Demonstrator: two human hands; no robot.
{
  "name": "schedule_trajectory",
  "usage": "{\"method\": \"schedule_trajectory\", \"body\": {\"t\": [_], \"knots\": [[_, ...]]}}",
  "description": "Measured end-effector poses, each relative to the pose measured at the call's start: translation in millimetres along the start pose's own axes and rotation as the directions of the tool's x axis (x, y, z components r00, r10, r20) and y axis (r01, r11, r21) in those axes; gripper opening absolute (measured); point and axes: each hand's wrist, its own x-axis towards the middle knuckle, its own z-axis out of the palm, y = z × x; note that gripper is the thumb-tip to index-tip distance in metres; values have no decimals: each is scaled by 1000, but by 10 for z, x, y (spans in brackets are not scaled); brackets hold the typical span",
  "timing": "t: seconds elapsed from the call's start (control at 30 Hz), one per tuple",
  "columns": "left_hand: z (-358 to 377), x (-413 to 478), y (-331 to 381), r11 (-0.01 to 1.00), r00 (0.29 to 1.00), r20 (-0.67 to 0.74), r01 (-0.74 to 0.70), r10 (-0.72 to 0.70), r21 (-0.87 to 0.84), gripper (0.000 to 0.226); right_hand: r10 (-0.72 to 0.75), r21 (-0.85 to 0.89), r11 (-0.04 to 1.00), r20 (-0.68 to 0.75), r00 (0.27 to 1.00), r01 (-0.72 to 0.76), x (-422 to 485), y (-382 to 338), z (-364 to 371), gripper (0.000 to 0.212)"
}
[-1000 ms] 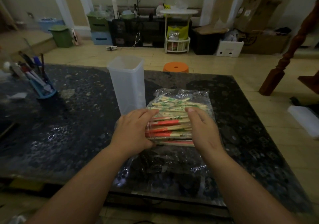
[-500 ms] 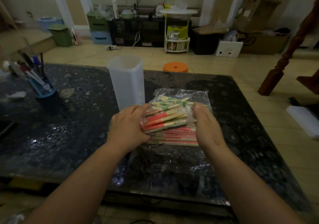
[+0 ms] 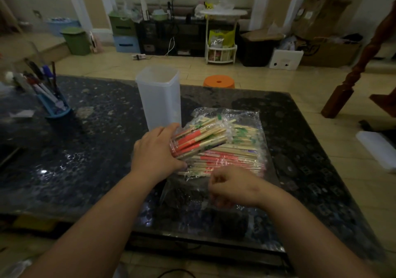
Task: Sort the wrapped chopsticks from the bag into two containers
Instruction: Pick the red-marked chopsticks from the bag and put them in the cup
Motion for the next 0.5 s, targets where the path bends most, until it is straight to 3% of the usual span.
{"method": "schedule_trajectory", "body": {"t": [0.07, 0.1, 0.3, 0.5], "knots": [[9, -1, 1, 1000, 1000, 10, 4, -4, 12, 106, 14, -273, 962, 43, 999, -2, 49, 40, 45, 16], [15, 1, 0, 1000, 1000, 13, 6, -6, 13, 106, 43, -320, 947, 52, 998, -25, 67, 62, 70, 20], [25, 4, 4, 1000, 1000, 21, 3, -4, 17, 106, 69, -398, 913, -65, 995, -89, 202, 299, 316, 72], [50, 10, -1, 1000, 999, 38, -2, 2, 12, 109, 4, -601, 788, -212, 977, -133, 303, 519, 460, 66]]}}
